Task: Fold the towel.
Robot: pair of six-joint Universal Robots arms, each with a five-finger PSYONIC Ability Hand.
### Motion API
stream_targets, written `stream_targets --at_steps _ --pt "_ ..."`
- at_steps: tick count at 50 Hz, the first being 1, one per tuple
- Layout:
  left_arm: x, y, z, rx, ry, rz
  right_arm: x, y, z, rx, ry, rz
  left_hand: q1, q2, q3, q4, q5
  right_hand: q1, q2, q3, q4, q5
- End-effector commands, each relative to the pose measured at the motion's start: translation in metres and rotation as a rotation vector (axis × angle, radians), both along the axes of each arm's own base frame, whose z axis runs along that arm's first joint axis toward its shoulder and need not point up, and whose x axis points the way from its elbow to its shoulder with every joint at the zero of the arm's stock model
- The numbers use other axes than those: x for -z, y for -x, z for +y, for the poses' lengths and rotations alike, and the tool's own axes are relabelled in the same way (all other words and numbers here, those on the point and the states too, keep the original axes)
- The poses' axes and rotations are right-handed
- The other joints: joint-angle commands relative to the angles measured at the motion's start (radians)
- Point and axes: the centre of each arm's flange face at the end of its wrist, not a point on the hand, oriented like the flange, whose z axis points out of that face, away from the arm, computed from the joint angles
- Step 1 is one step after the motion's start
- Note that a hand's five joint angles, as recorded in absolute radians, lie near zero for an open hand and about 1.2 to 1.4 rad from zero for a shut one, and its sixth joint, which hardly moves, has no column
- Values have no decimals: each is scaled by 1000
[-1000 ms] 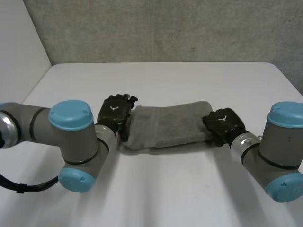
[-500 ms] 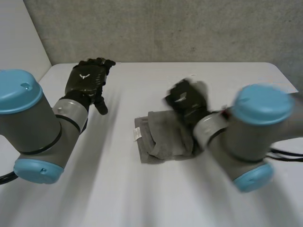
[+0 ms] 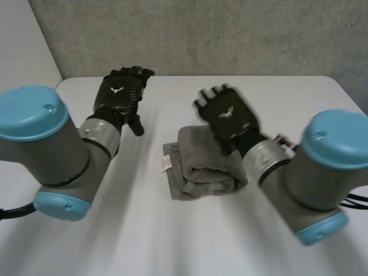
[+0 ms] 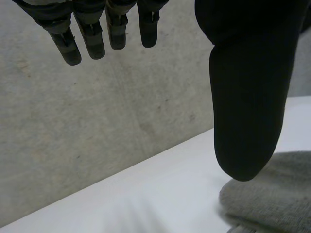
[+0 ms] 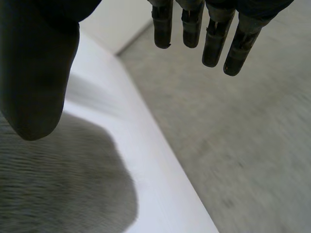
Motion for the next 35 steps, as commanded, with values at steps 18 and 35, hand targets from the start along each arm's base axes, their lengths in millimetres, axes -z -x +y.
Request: stream_targets --at_steps 18,35 --pt "108 87 16 177 -228 -40 77 27 -51 73 -602 -99 12 17 17 17 -22 -57 -64 -59 -75 -59" --pt "109 81 16 163 -268 -81 43 28 -55 62 -518 -139 12 17 17 17 -22 -57 -64 -59 -75 -59"
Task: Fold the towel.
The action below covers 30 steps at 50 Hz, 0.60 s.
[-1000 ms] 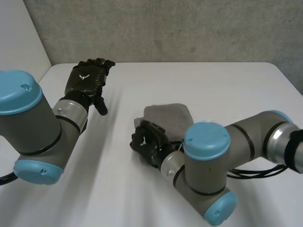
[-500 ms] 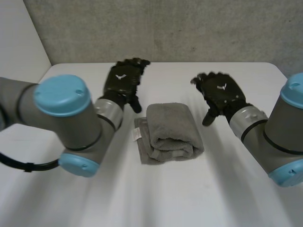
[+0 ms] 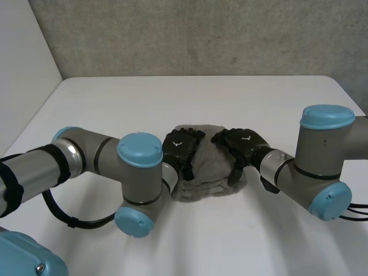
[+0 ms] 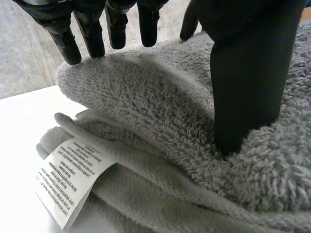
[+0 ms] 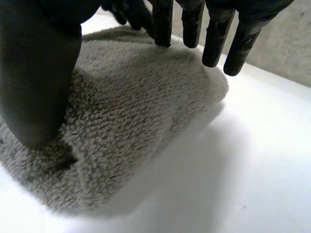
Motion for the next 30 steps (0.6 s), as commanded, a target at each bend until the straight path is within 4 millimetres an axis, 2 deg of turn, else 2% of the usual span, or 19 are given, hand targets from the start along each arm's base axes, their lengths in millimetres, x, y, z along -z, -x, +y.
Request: stream_targets --at_steps 1,2,4,5,7,8,10,11,12,13,15,16,18,19,21,24,30 --pt "-35 -4 1 -4 35 26 -50 4 1 17 118 -51 12 17 16 17 -22 -53 -64 -59 -75 -59" --pt "-35 -4 1 -5 36 26 -51 4 1 17 118 -51 12 17 16 17 -22 -53 -64 -59 -75 -59" --pt "-61 -10 2 -15 64 49 -73 8 3 44 168 -74 9 14 14 14 -24 -53 -64 -59 -75 -59" --pt "-61 -10 2 -15 64 50 -73 8 3 45 168 -74 9 14 14 14 -24 -53 -64 -59 -75 -59" --pt "-92 -21 4 -32 99 76 -98 15 5 113 219 -103 6 11 11 11 -27 -53 -64 -59 -75 -59" --pt "-92 -21 4 -32 99 76 -99 15 5 113 220 -103 6 11 11 11 -27 -53 -64 -59 -75 -59" --pt "-122 -37 5 -61 132 99 -124 24 8 193 269 -138 6 11 11 11 -27 -53 -64 -59 -75 -59" --pt "-123 -37 5 -61 132 99 -124 24 8 193 270 -138 6 11 11 11 -27 -53 -64 -59 -75 -59" --pt "-138 -48 5 -80 147 107 -134 28 10 224 291 -150 9 14 14 14 -24 -53 -64 -59 -75 -59" --pt "-138 -48 5 -80 147 107 -134 28 10 225 292 -150 9 14 14 14 -24 -53 -64 -59 -75 -59" --pt "-162 -68 9 -117 161 116 -149 34 14 264 321 -162 9 14 14 14 -24 -53 -64 -59 -75 -59" --pt "-163 -68 9 -117 162 116 -149 34 14 265 321 -162 9 14 14 14 -24 -53 -64 -59 -75 -59" --pt "-182 -91 11 -178 171 114 -160 39 22 283 322 -158 9 14 14 14 -24 -53 -64 -59 -75 -59" --pt "-182 -91 11 -178 171 114 -160 39 22 283 322 -158 9 14 14 14 -24 -53 -64 -59 -75 -59" --pt "-194 -111 13 -250 177 107 -164 42 27 290 304 -146 12 17 16 17 -22 -53 -64 -59 -75 -59" --pt "-203 -123 18 -294 186 106 -168 44 31 291 303 -142 12 17 16 17 -22 -53 -64 -59 -75 -59" --pt "-215 -131 28 -306 203 115 -178 54 29 329 333 -145 15 19 19 20 -19 -53 -64 -59 -75 -59"
